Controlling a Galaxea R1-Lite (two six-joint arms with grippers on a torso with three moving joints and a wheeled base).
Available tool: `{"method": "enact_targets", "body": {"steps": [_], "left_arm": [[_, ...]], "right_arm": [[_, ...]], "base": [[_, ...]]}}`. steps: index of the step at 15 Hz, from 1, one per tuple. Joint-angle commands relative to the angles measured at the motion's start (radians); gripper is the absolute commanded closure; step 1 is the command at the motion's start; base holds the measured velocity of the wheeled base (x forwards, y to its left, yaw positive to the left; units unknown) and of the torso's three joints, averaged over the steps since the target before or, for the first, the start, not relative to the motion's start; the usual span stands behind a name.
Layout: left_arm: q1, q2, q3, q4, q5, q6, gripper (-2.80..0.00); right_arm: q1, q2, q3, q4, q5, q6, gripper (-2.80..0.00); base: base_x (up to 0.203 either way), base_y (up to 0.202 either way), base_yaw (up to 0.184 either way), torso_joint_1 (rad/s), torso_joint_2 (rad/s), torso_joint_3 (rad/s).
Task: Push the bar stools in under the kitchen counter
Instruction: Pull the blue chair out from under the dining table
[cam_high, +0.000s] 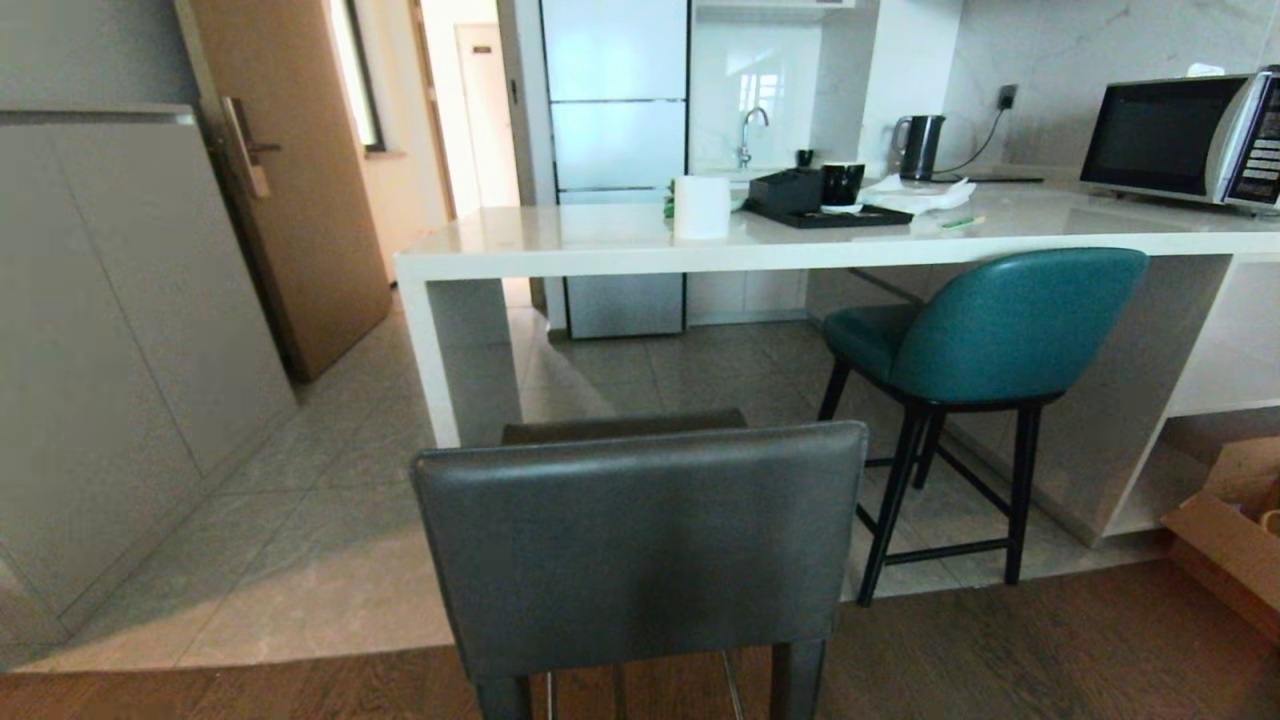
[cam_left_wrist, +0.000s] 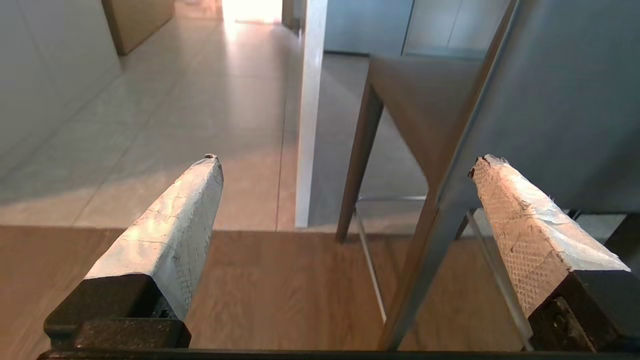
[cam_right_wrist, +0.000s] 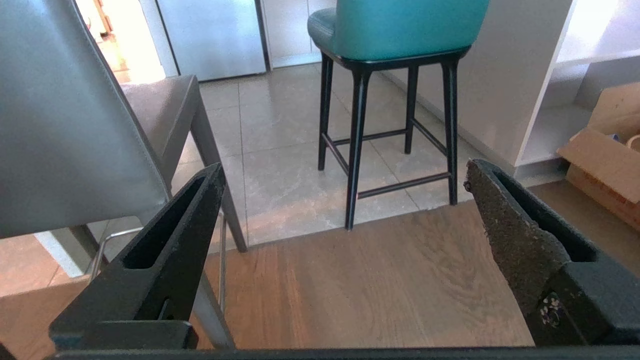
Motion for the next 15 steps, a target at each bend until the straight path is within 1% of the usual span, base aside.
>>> {"method": "enact_targets", "body": {"steps": [1, 2, 3, 4, 5, 6, 8, 10, 11, 15], "left_arm": [[0.000, 0.004, -0.006, 0.001, -0.001, 0.001, -2.80], [0.000, 0.004, -0.006, 0.000, -0.001, 0.000, -2.80], [0.000, 0.001, -0.005, -0.005, 0.000, 0.000, -2.80], [0.001, 0.001, -0.011, -0.001, 0.006, 0.012, -2.80], [0.002, 0.001, -0.008, 0.000, 0.005, 0.056, -2.80], [-0.001, 0.001, 0.004, 0.001, -0.001, 0.099, -2.80], [-0.003, 0.001, 0.002, 0.011, -0.005, 0.095, -2.80], [-0.003, 0.001, 0.002, 0.011, -0.002, 0.067, -2.80], [-0.003, 0.001, 0.002, 0.011, -0.003, 0.067, -2.80], [-0.001, 0.001, 0.002, 0.011, -0.002, 0.067, -2.80]], "right_arm": [[0.000, 0.000, -0.009, 0.041, 0.011, 0.011, -2.80], [0.000, 0.000, -0.024, 0.103, 0.046, 0.017, -2.80], [0.001, 0.000, -0.032, 0.117, 0.065, -0.012, -2.80], [0.003, 0.000, -0.021, 0.116, 0.072, -0.069, -2.80], [0.003, 0.000, -0.018, 0.115, 0.094, -0.133, -2.80], [0.003, 0.000, -0.017, 0.115, 0.115, -0.165, -2.80], [0.003, 0.001, -0.018, 0.116, 0.111, -0.132, -2.80], [0.003, 0.000, -0.019, 0.115, 0.102, -0.053, -2.80], [0.003, 0.001, -0.018, 0.115, 0.086, -0.038, -2.80], [0.003, 0.000, -0.018, 0.113, 0.085, -0.038, -2.80]], "base": [[0.000, 0.000, 0.000, 0.000, 0.00, 0.000], [0.000, 0.000, 0.000, 0.000, 0.00, 0.000], [0.000, 0.000, 0.000, 0.000, 0.00, 0.000], [0.000, 0.000, 0.000, 0.000, 0.00, 0.000], [0.000, 0.000, 0.000, 0.000, 0.00, 0.000], [0.000, 0.000, 0.000, 0.000, 0.00, 0.000], [0.000, 0.000, 0.000, 0.000, 0.00, 0.000], [0.000, 0.000, 0.000, 0.000, 0.00, 0.000], [0.000, 0.000, 0.000, 0.000, 0.00, 0.000], [0.000, 0.000, 0.000, 0.000, 0.00, 0.000]]}}
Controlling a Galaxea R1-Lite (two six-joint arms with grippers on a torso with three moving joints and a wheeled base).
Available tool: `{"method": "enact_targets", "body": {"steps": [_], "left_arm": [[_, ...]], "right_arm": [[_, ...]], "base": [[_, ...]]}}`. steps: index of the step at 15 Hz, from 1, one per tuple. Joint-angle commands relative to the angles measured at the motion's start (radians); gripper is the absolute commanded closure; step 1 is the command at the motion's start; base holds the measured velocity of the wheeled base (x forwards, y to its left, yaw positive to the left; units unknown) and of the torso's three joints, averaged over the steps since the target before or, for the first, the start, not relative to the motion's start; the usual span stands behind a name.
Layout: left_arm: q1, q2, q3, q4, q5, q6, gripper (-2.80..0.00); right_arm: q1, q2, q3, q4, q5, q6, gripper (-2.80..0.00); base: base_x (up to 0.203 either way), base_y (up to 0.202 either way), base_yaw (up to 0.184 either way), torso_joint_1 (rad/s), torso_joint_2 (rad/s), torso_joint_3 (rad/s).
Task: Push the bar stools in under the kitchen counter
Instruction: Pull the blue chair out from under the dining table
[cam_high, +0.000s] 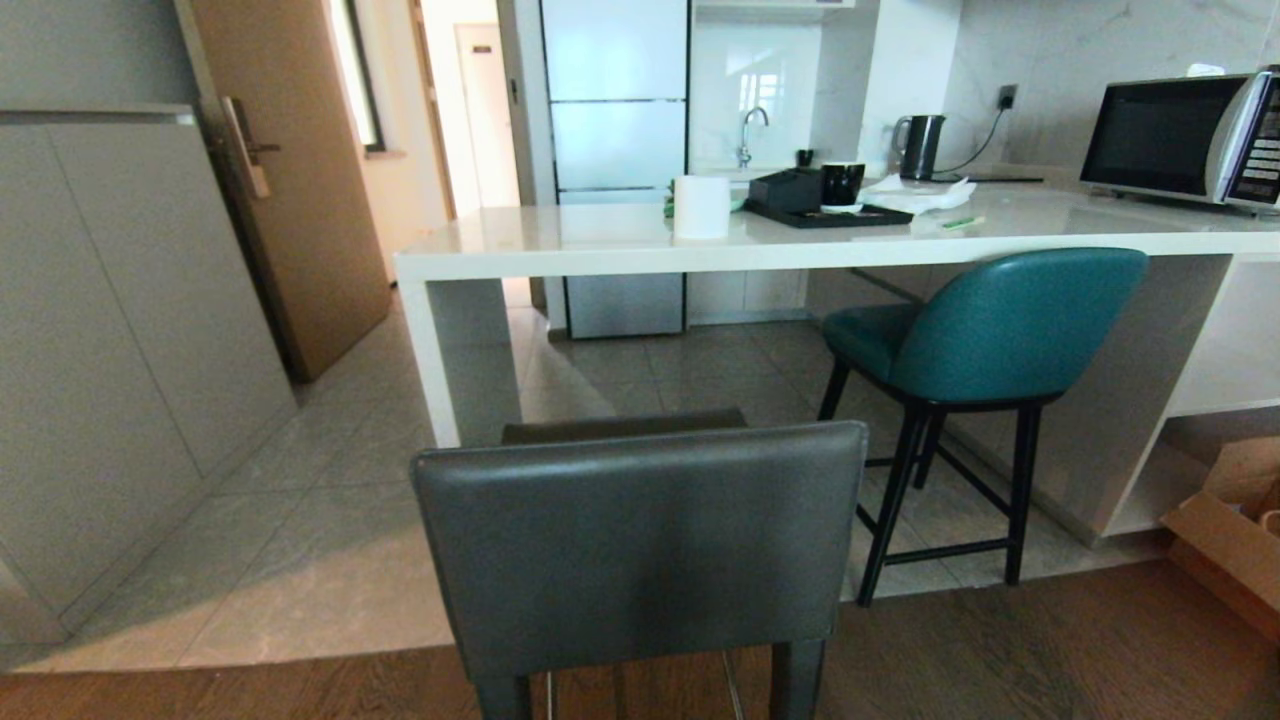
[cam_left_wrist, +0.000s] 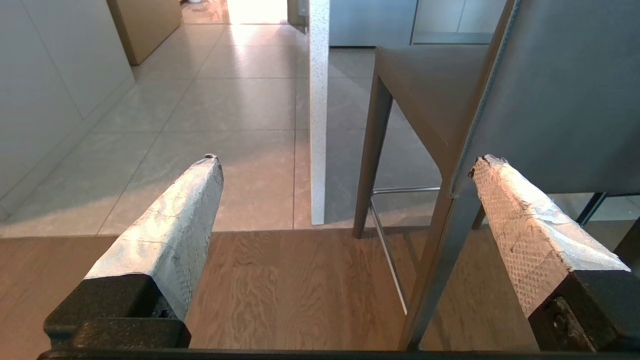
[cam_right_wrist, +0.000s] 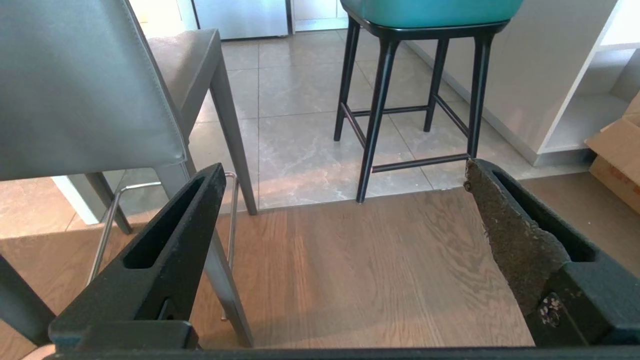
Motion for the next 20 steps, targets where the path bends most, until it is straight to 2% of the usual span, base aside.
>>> {"method": "enact_targets", "body": {"steps": [1, 8, 9, 20], "left_arm": [[0.001, 0.001, 0.000, 0.002, 0.001, -0.001, -2.80], [0.000, 0.001, 0.002, -0.003, 0.002, -0.005, -2.80], [0.001, 0.002, 0.002, -0.003, 0.003, -0.005, -2.80], [-0.001, 0.001, 0.002, -0.001, 0.002, -0.004, -2.80]], "right_arm": [[0.000, 0.001, 0.000, 0.002, 0.000, 0.000, -2.80], [0.000, 0.001, 0.001, -0.007, -0.005, 0.003, -2.80], [0.000, 0.000, 0.003, -0.008, -0.005, 0.003, 0.00], [0.000, 0.001, 0.001, -0.008, -0.005, 0.001, 0.00]], "base": [[0.000, 0.000, 0.000, 0.000, 0.00, 0.000], [0.000, 0.000, 0.000, 0.000, 0.00, 0.000], [0.000, 0.000, 0.000, 0.000, 0.00, 0.000], [0.000, 0.000, 0.000, 0.000, 0.00, 0.000]]}}
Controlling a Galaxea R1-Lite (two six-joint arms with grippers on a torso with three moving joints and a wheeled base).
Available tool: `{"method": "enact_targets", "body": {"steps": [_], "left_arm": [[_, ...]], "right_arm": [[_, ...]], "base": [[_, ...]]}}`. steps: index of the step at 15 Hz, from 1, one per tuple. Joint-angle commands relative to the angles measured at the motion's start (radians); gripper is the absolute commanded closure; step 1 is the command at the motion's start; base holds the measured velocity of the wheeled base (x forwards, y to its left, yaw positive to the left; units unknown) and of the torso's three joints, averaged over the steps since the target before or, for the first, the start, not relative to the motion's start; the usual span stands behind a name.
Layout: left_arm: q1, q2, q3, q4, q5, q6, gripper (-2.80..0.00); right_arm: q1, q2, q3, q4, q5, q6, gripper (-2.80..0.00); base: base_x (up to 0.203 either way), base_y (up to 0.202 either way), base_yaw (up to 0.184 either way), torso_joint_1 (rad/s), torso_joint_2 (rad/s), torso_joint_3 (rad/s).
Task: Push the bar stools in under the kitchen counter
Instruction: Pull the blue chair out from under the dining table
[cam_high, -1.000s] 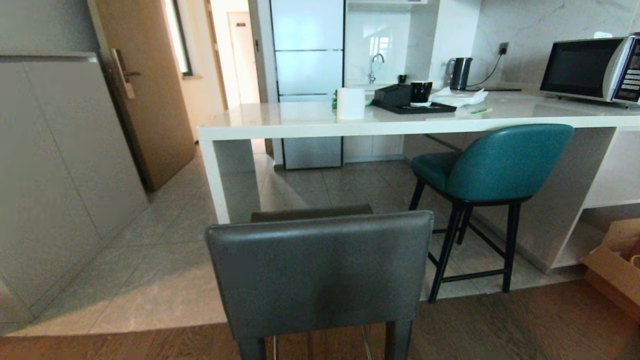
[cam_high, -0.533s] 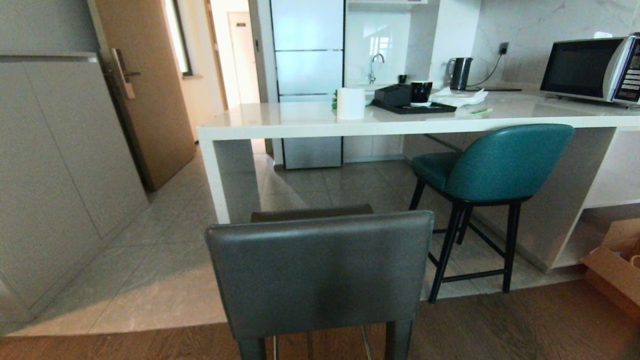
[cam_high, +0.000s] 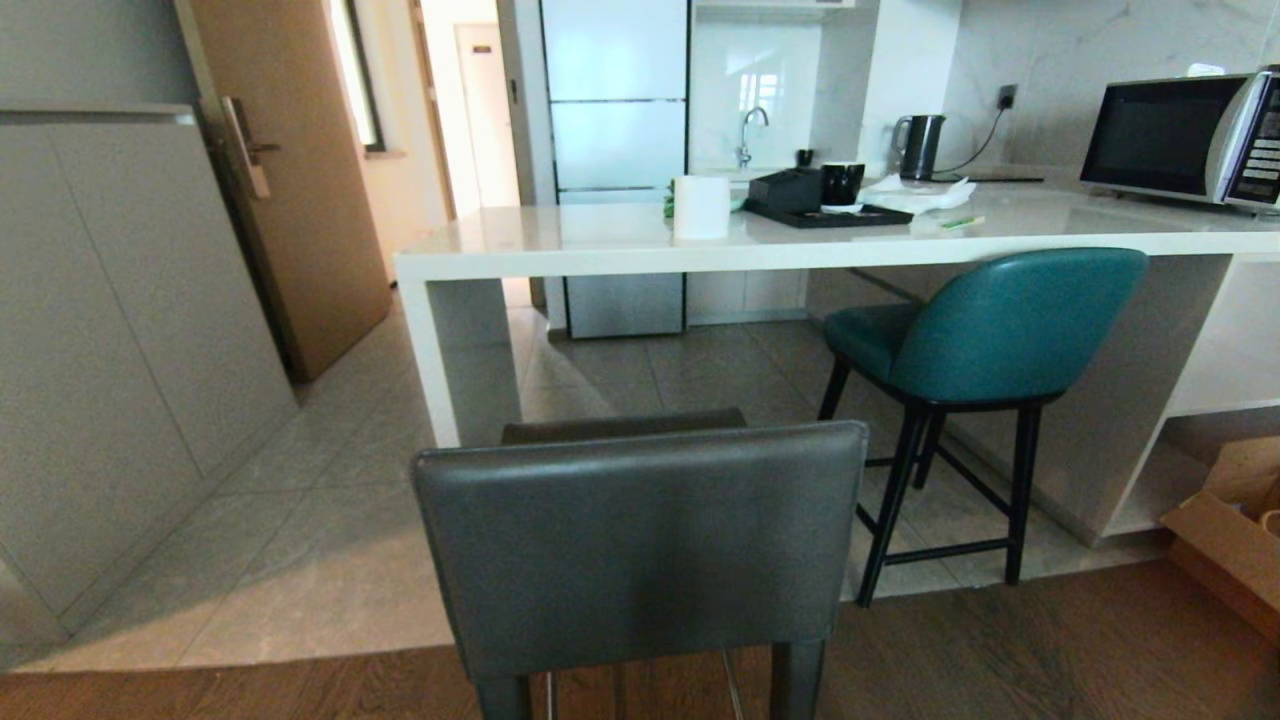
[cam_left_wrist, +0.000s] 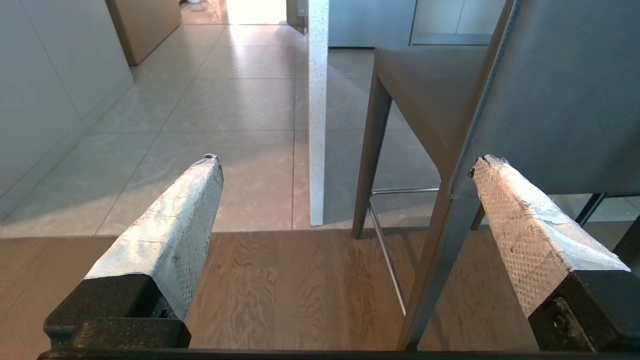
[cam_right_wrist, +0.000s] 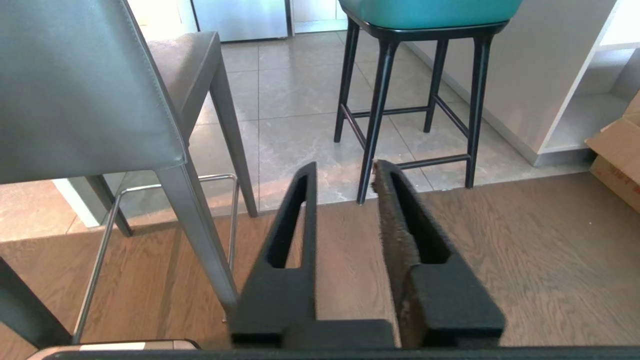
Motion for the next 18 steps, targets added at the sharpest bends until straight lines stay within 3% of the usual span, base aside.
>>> {"method": "enact_targets", "body": {"steps": [1, 2, 3, 18], "left_arm": [[0.002, 0.001, 0.000, 0.001, 0.001, 0.000, -2.80], [0.003, 0.003, 0.000, 0.001, 0.001, -0.001, -2.80], [0.003, 0.001, 0.000, 0.000, 0.002, -0.002, 0.00], [0.001, 0.001, 0.000, 0.001, 0.001, 0.000, 0.00]], "right_arm": [[0.000, 0.000, 0.000, 0.001, 0.000, 0.000, 0.00], [0.000, 0.000, 0.000, 0.001, 0.000, 0.000, 0.00], [0.000, 0.001, 0.000, 0.001, 0.000, 0.001, 0.00], [0.002, 0.001, -0.001, 0.004, 0.005, 0.001, 0.00]], "base": [[0.000, 0.000, 0.000, 0.000, 0.00, 0.000], [0.000, 0.000, 0.000, 0.000, 0.00, 0.000], [0.000, 0.000, 0.000, 0.000, 0.00, 0.000], [0.000, 0.000, 0.000, 0.000, 0.00, 0.000]]}}
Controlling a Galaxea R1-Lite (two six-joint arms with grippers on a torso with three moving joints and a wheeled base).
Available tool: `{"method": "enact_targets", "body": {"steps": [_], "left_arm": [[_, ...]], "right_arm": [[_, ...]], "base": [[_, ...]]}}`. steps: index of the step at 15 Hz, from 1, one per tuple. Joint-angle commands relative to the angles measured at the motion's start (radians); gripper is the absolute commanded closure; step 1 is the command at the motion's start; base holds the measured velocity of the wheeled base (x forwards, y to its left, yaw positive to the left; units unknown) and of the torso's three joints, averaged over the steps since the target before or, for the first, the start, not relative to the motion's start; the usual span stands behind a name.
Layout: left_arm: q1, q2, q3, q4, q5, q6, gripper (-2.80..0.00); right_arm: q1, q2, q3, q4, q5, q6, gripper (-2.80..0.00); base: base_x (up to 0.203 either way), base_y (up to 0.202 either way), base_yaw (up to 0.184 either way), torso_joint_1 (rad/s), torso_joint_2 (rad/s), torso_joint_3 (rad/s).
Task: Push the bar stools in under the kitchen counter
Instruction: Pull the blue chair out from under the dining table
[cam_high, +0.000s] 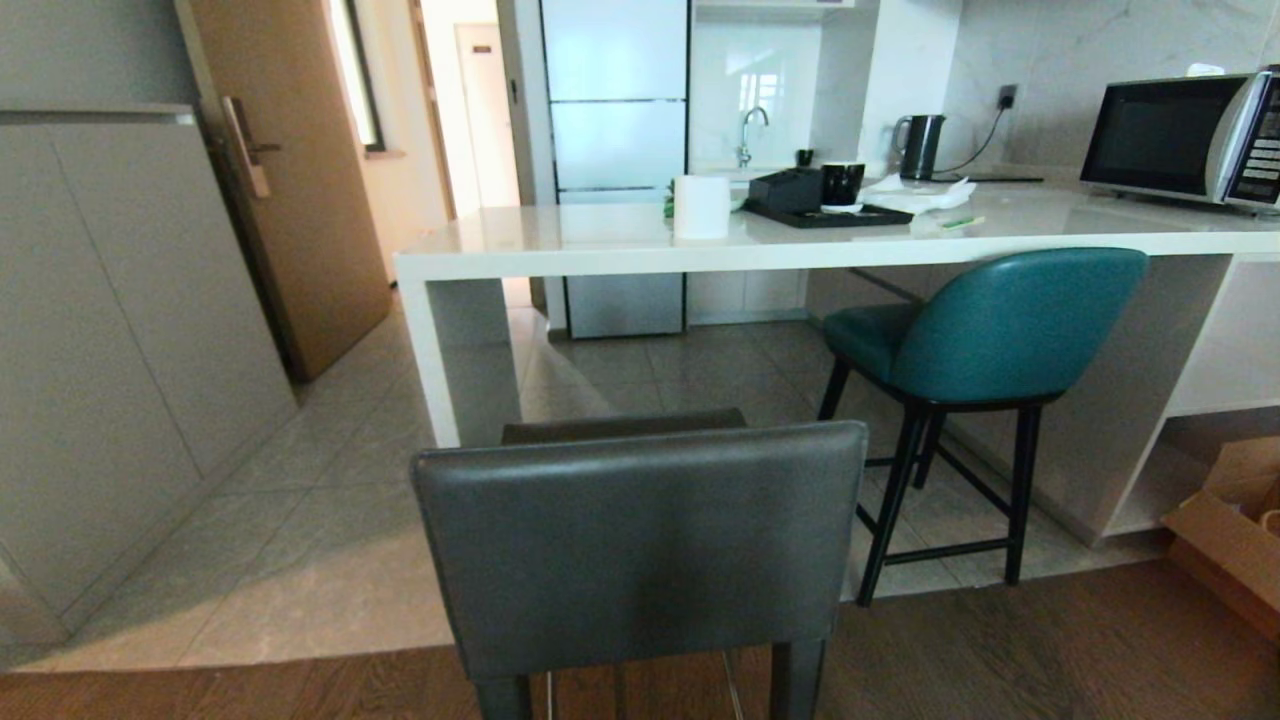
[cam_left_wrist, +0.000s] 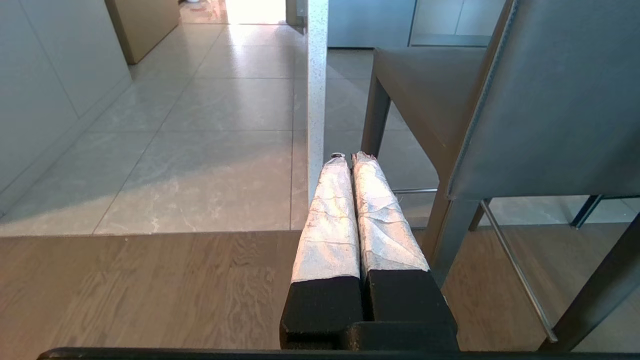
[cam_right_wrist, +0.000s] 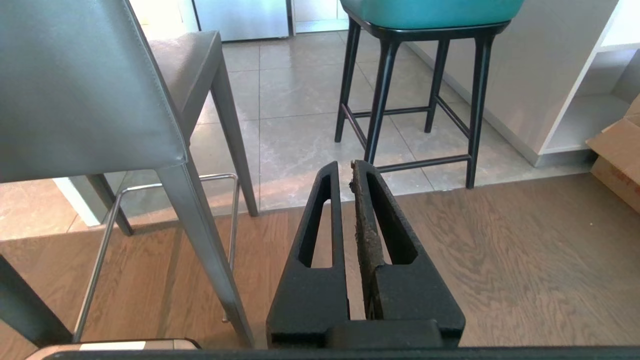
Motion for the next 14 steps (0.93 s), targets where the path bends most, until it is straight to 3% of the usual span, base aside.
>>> {"method": "enact_targets", "body": {"steps": [1, 14], "left_arm": [[-0.001, 0.001, 0.000, 0.000, 0.000, 0.000, 0.00], [0.001, 0.001, 0.000, 0.000, 0.000, -0.001, 0.00]], "right_arm": [[-0.001, 0.001, 0.000, 0.001, 0.000, 0.000, 0.00], [-0.001, 0.001, 0.000, 0.001, 0.000, 0.001, 0.00]], "base": [[0.000, 0.000, 0.000, 0.000, 0.00, 0.000], [0.000, 0.000, 0.000, 0.000, 0.00, 0.000]]}}
